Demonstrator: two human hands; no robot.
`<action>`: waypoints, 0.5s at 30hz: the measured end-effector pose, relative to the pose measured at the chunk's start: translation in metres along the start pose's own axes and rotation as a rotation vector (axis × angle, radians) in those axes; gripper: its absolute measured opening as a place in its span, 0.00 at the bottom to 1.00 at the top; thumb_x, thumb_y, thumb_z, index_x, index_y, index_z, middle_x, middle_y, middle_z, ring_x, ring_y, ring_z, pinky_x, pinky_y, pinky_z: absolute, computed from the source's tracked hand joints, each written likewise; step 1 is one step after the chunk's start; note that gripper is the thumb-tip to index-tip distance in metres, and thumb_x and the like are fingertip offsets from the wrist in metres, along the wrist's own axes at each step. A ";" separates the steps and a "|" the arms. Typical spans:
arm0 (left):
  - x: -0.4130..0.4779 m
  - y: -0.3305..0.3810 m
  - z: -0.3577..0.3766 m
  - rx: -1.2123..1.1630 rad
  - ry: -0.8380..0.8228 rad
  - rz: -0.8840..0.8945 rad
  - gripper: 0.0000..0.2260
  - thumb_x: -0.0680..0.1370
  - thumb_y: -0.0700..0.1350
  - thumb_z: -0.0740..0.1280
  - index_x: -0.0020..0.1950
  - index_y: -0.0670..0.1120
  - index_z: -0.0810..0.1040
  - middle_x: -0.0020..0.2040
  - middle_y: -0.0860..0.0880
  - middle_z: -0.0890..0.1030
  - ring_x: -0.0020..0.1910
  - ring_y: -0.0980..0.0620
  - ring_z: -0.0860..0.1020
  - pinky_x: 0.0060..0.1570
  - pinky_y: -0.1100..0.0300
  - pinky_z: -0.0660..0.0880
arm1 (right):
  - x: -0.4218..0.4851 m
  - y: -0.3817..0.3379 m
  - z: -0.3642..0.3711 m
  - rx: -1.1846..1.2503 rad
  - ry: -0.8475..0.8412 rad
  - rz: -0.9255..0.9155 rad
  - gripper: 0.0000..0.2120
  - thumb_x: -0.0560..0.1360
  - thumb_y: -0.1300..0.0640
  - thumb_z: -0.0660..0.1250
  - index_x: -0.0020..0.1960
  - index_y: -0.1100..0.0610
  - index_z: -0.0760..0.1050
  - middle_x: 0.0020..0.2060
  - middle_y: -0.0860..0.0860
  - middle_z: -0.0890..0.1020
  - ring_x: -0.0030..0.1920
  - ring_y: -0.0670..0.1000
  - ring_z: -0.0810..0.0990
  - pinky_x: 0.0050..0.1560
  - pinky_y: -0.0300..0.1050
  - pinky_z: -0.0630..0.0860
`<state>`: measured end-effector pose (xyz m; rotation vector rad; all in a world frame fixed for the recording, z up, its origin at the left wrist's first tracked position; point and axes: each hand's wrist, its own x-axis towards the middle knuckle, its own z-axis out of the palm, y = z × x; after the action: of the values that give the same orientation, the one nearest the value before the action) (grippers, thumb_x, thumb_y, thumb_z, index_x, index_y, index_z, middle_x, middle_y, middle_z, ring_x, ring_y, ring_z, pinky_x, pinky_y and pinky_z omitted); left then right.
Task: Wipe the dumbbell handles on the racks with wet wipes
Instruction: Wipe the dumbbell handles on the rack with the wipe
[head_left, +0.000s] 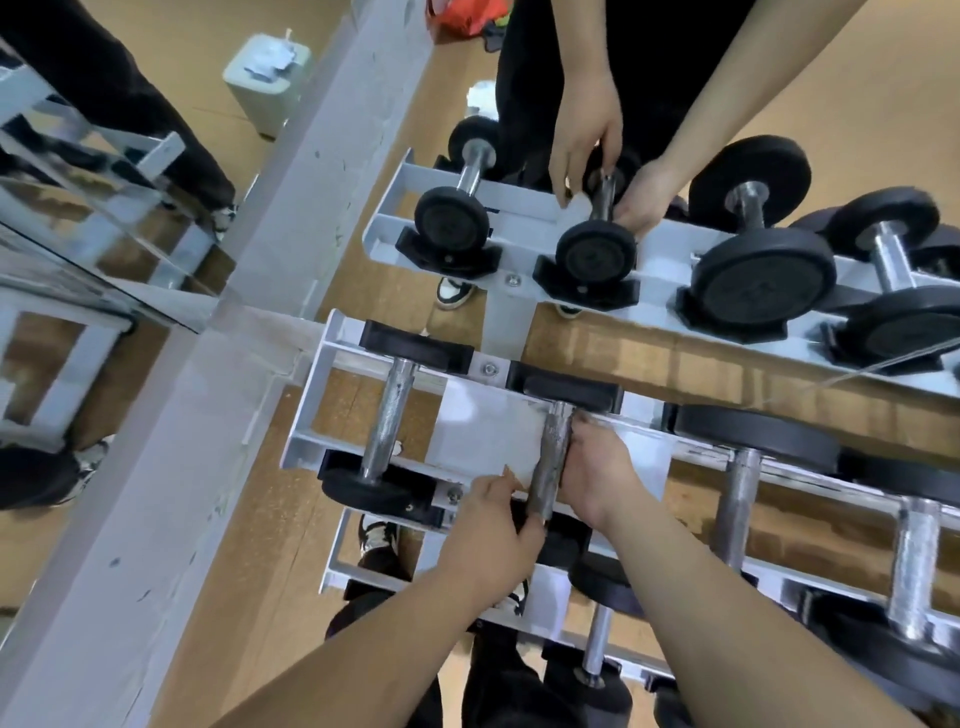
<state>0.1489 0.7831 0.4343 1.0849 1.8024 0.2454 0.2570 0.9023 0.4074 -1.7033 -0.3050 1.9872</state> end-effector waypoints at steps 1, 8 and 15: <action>-0.001 -0.003 -0.001 -0.015 0.007 -0.003 0.23 0.81 0.54 0.65 0.74 0.47 0.70 0.69 0.49 0.70 0.68 0.49 0.72 0.69 0.56 0.69 | 0.000 0.003 -0.001 0.010 -0.017 -0.009 0.15 0.85 0.56 0.57 0.61 0.61 0.79 0.43 0.57 0.83 0.46 0.60 0.82 0.58 0.61 0.80; -0.005 -0.011 0.003 0.008 0.045 0.003 0.17 0.80 0.60 0.65 0.60 0.49 0.76 0.59 0.52 0.73 0.60 0.51 0.74 0.63 0.53 0.73 | -0.016 0.036 -0.024 -0.080 -0.092 -0.043 0.17 0.86 0.55 0.56 0.68 0.61 0.76 0.57 0.60 0.85 0.58 0.61 0.83 0.67 0.62 0.77; -0.017 -0.011 0.000 0.020 0.076 0.007 0.32 0.79 0.63 0.66 0.76 0.46 0.67 0.72 0.50 0.68 0.71 0.49 0.69 0.71 0.53 0.69 | -0.001 0.001 -0.019 0.043 0.049 -0.078 0.07 0.80 0.60 0.61 0.51 0.60 0.78 0.51 0.60 0.79 0.42 0.56 0.79 0.45 0.51 0.76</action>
<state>0.1450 0.7634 0.4387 1.1094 1.8727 0.2762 0.2758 0.8983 0.4044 -1.6843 -0.3048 1.8803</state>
